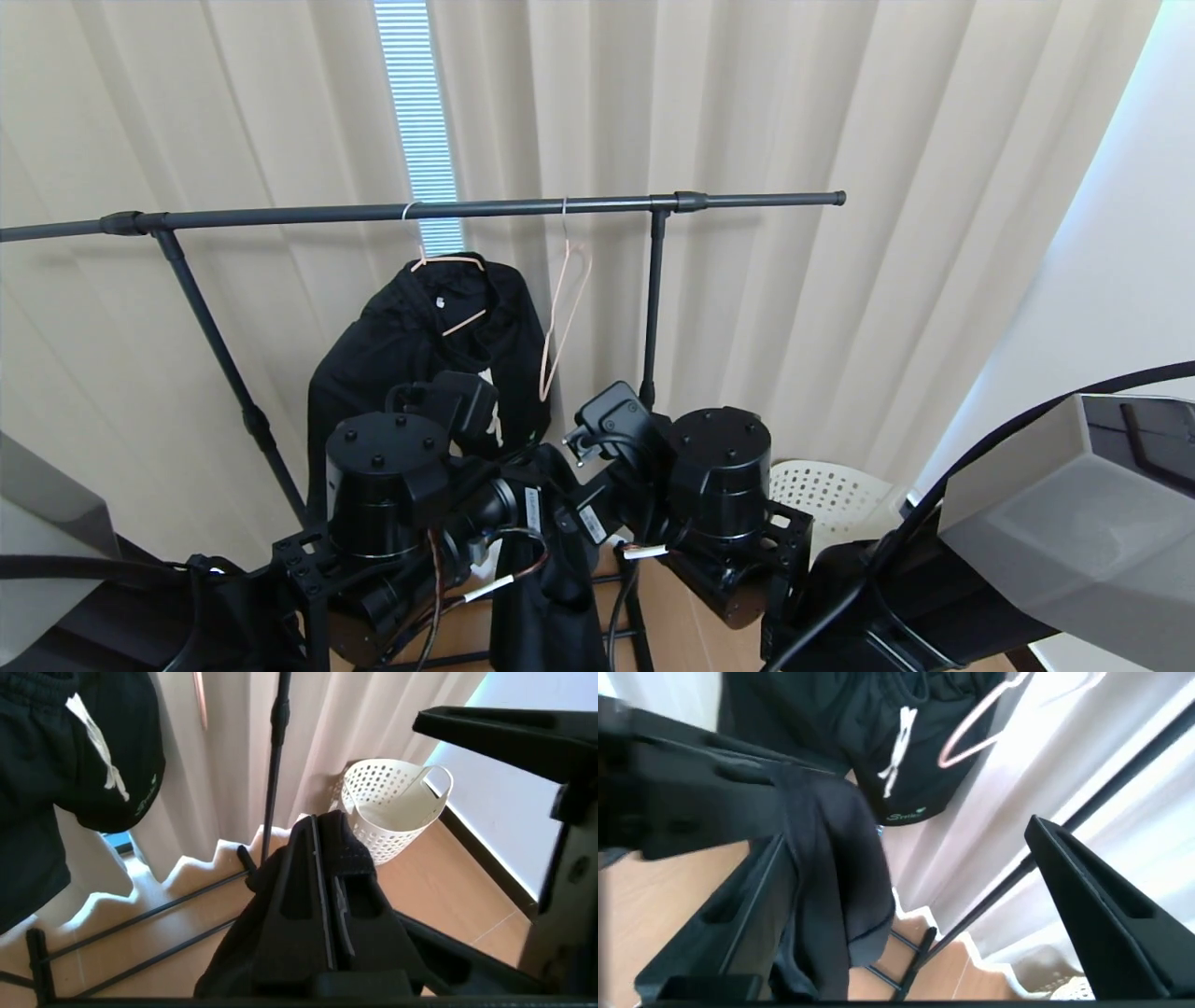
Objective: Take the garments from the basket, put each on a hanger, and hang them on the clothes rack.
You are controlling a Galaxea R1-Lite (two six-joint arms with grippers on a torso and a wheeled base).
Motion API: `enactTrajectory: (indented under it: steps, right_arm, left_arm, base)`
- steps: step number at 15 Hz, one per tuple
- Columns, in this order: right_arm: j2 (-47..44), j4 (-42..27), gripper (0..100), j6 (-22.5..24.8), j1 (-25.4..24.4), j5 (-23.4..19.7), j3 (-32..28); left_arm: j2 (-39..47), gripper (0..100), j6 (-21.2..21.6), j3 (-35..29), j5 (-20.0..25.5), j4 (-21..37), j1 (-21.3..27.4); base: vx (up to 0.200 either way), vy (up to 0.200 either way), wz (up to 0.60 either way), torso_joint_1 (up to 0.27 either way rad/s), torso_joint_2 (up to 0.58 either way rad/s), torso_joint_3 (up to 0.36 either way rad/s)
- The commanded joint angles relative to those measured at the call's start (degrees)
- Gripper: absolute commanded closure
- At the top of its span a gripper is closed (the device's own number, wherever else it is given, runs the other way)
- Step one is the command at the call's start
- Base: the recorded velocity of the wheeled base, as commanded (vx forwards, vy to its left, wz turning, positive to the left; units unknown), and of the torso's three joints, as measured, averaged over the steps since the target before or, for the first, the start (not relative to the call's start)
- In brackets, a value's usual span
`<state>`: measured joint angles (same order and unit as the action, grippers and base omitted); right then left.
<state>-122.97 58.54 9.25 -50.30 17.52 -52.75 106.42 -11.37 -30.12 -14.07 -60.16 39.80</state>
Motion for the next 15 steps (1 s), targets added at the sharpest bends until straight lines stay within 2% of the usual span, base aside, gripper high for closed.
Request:
enactTrajectory:
  steps: [1,8,9,15]
  right_arm:
    - [-1.05,-0.27,0,0.06,0.64,0.06,-0.78]
    - [-0.96,-0.36,0,0.15,3.01,0.50,-2.10]
    - [-0.96,-0.36,100,0.15,3.01,0.50,-2.18]
    - [0.97,-0.36,100,0.06,2.84,0.59,-1.92]
  left_arm:
    - [0.01,100,-0.05,0.24,-0.08,-0.13,0.19]
    - [0.01,100,0.74,1.03,0.01,-0.13,0.10]
    - [0.01,100,0.91,1.03,0.01,-0.13,0.10]
    - [0.89,100,2.85,2.00,0.18,-0.13,0.10]
  base:
    - [0.000,0.000,0.00,0.000,0.00,0.000]
    - [0.000,0.000,0.00,0.000,0.00,0.000]
    - [0.000,0.000,0.00,0.000,0.00,0.000]
    - [0.000,0.000,0.00,0.000,0.00,0.000]
